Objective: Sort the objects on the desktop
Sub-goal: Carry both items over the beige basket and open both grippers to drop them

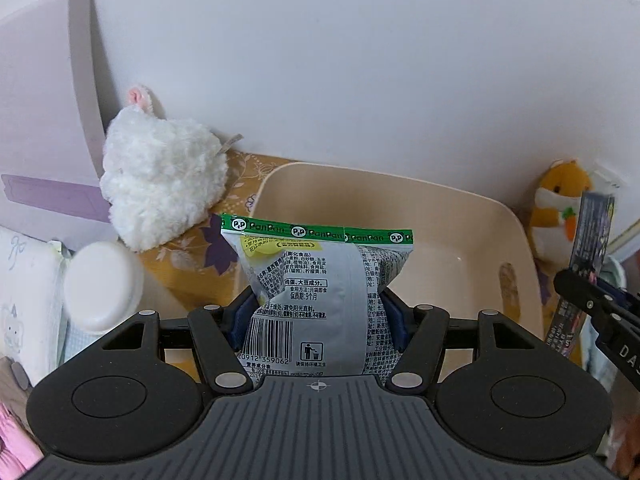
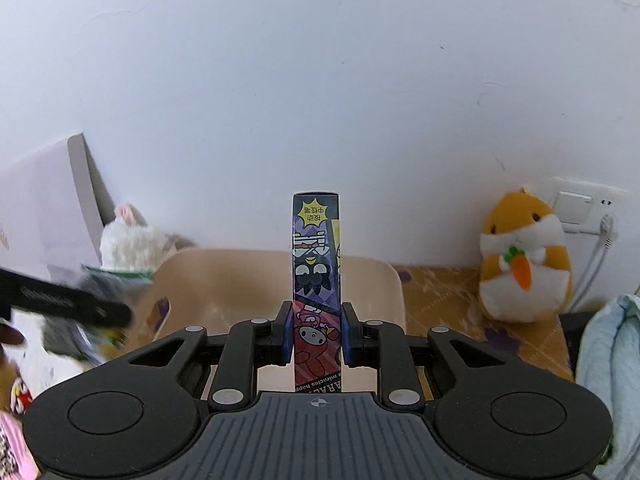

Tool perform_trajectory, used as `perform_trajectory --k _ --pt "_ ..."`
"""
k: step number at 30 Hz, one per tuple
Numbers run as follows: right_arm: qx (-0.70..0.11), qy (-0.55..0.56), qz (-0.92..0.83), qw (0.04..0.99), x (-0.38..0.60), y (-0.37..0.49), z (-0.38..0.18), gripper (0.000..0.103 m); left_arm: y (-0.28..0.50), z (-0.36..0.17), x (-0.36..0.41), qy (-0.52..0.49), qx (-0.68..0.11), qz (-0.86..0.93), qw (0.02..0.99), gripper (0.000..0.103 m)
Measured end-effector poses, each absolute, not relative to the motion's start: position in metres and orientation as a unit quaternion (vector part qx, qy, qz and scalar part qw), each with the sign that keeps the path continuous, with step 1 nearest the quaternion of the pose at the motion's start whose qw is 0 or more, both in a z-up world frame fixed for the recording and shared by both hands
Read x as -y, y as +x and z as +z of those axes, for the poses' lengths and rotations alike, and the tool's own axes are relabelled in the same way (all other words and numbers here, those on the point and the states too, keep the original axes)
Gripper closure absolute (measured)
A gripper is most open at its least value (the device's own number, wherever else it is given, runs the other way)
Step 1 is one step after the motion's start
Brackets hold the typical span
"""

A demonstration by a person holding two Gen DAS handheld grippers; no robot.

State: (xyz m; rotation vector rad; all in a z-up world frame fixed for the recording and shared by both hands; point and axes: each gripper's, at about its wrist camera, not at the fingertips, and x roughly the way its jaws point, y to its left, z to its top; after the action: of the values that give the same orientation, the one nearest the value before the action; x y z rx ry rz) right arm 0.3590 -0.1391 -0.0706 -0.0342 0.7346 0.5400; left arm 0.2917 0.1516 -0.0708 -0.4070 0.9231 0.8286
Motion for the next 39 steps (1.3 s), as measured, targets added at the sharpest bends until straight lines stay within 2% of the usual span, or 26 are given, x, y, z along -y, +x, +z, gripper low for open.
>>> perform_trajectory --k 8,16,19,21,23,25,26,27,29,35,39 --pt "-0.371 -0.021 0.258 0.892 0.106 0.386 -0.098 0.082 0.334 -0.125 -0.159 -0.152 -0.462 0.404 0.775 0.039" --pt "-0.424 -0.022 0.213 0.88 0.097 0.411 -0.145 0.082 0.338 -0.168 -0.17 -0.192 -0.499 0.412 0.738 0.039" --pt "-0.441 -0.023 0.205 0.873 0.099 0.414 -0.156 0.08 0.334 -0.172 -0.166 -0.192 -0.489 0.408 0.747 0.037" --pt "-0.453 -0.026 0.203 0.867 0.099 0.413 -0.162 0.069 0.331 -0.172 -0.164 -0.189 -0.485 0.414 0.747 0.027" --pt "-0.455 -0.029 0.204 0.866 0.098 0.411 -0.164 0.066 0.327 -0.17 -0.163 -0.188 -0.481 0.427 0.742 0.022" --pt "-0.452 -0.035 0.211 0.866 0.097 0.408 -0.16 0.051 0.322 -0.168 -0.161 -0.192 -0.477 0.432 0.741 0.022" --pt "-0.449 -0.044 0.206 0.868 0.094 0.405 -0.158 0.033 0.319 -0.166 -0.16 -0.19 -0.475 0.437 0.74 0.021" --pt "-0.443 -0.057 0.189 0.874 0.093 0.402 -0.155 0.025 0.316 -0.164 -0.158 -0.187 -0.475 0.438 0.74 0.021" --pt "-0.433 -0.057 0.192 0.879 0.094 0.397 -0.149 0.023 0.316 -0.156 -0.158 -0.173 -0.476 0.441 0.74 0.021" --pt "-0.434 -0.027 0.218 0.874 0.108 0.387 -0.135 0.002 0.303 -0.135 -0.144 -0.121 -0.485 0.435 0.749 0.019" --pt "-0.421 -0.038 0.252 0.87 0.114 0.372 -0.121 0.0 0.291 -0.117 -0.13 -0.112 -0.473 0.43 0.76 0.019"
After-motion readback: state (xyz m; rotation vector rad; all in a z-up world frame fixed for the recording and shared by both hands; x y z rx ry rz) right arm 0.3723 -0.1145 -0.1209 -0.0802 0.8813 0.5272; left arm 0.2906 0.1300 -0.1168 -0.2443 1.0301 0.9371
